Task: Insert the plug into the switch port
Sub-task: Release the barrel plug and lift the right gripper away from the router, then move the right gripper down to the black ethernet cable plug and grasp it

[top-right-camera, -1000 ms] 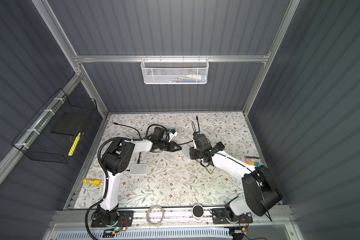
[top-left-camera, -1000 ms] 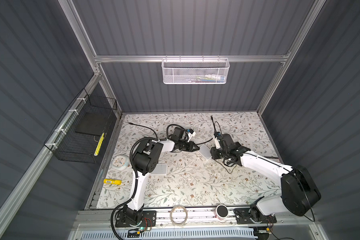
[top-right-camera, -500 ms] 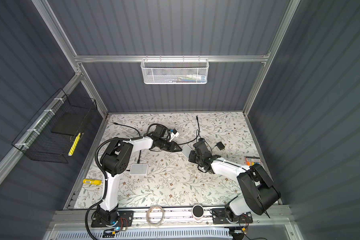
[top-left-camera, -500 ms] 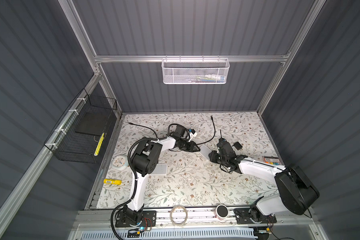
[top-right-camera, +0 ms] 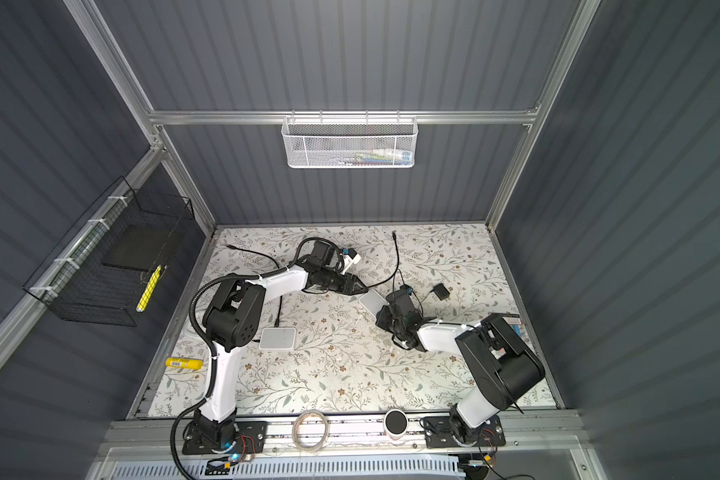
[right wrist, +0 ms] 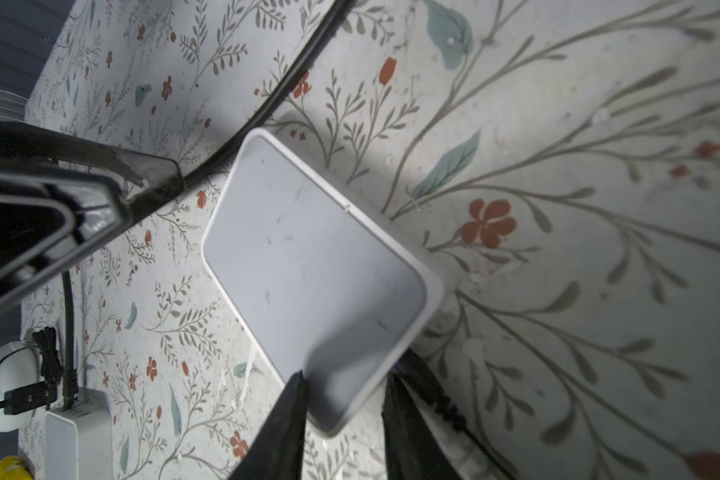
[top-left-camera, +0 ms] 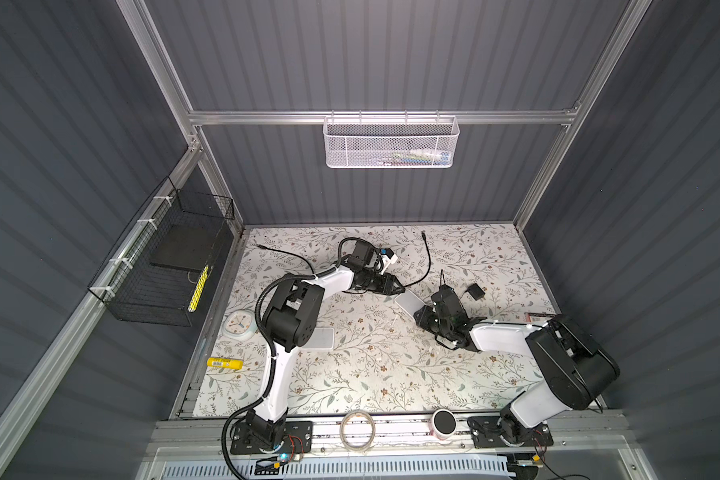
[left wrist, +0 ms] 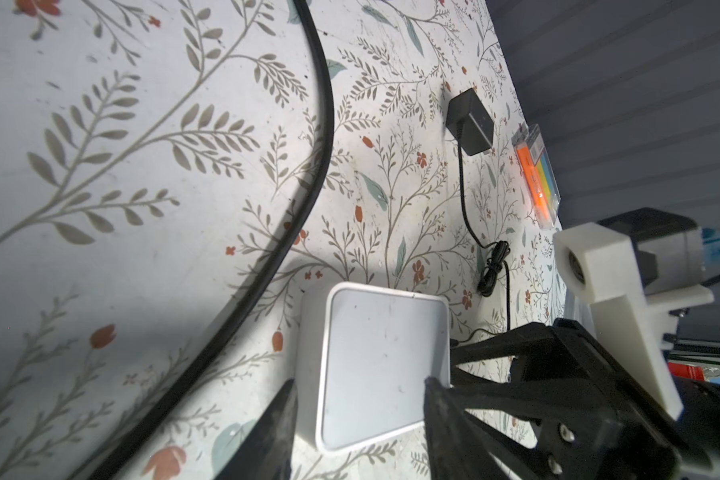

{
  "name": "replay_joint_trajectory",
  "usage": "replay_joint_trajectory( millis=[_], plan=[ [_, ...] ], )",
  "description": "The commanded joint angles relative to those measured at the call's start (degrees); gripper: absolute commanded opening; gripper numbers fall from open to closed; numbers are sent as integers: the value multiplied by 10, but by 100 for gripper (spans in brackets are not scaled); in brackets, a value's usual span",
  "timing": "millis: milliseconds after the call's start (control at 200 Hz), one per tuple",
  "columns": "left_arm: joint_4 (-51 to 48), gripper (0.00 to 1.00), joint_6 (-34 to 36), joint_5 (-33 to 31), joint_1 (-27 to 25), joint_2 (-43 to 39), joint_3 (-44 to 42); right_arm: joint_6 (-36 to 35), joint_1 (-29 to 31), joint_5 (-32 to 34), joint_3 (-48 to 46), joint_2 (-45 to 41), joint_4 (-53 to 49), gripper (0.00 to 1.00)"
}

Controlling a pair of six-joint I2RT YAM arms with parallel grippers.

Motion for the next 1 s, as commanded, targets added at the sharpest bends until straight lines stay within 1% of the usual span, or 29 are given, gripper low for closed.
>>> replay_joint_trajectory(
  millis=[0,105,265,415,555,675,770,870,895,996],
  plan=[
    [-28,50,16,3,-13,34,22,16,-6,-1,-11,22,25,34],
    [-24,49,10,9,-22,49,22,16,-13,-2,-9,33,27,34],
    [4,48,-10,11,-29,45,-3,0,-36,-6,-15,27,30,34],
    [19,48,-25,8,-29,30,-26,-58,-60,-40,26,36,-3,34],
    [24,47,-32,9,-33,27,-39,-108,-68,-85,90,81,-40,33],
    [44,46,-43,6,-35,10,-67,-137,-76,-95,128,103,-71,33],
    [46,46,-44,6,-35,-3,-81,-159,-85,-104,144,106,-87,33],
    [48,45,-44,3,-35,-15,-84,-192,-91,-112,162,100,-131,33],
    [50,45,-44,3,-36,-18,-106,-201,-92,-113,165,96,-141,33],
    [51,45,-47,-1,-35,-32,-113,-244,-92,-109,172,71,-198,33]
  ],
)
